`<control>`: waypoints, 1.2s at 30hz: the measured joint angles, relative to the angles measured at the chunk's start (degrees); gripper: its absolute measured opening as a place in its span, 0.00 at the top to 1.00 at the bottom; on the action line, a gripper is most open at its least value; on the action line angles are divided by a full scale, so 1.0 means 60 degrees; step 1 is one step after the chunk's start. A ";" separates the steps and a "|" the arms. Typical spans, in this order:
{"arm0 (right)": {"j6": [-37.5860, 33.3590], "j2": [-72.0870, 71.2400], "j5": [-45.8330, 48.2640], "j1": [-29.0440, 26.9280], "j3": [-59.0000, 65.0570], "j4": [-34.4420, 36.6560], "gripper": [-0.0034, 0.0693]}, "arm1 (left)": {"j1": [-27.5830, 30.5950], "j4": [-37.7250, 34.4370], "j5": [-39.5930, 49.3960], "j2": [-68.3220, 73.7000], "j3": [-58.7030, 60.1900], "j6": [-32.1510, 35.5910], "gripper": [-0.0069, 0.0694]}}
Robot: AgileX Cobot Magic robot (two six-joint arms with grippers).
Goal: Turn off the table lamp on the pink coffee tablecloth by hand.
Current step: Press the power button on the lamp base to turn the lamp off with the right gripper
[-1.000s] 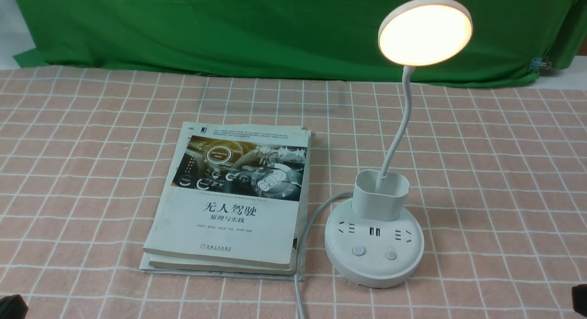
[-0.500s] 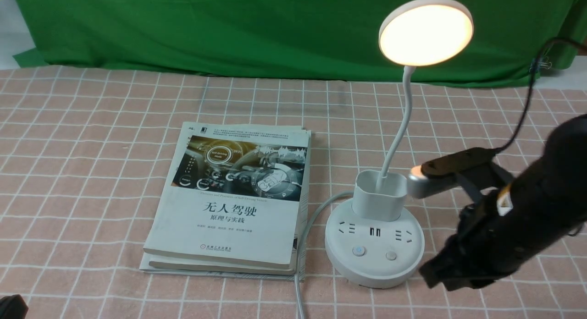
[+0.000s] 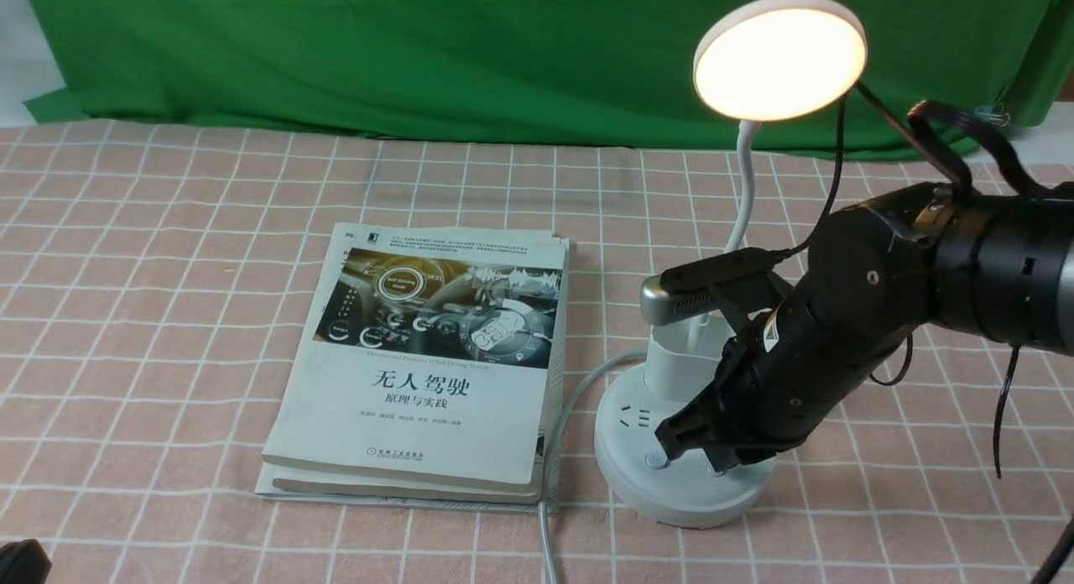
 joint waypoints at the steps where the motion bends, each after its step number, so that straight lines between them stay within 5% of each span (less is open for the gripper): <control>1: 0.0000 0.0133 -0.0100 -0.0018 -0.0022 0.0000 0.90 | 0.0000 0.0000 0.0000 0.0000 0.0000 0.0000 0.90; 36: -0.0022 0.0204 0.0087 0.0032 -0.0136 -0.0001 0.90 | 0.0000 0.0000 0.0000 0.0000 0.0000 0.0000 0.90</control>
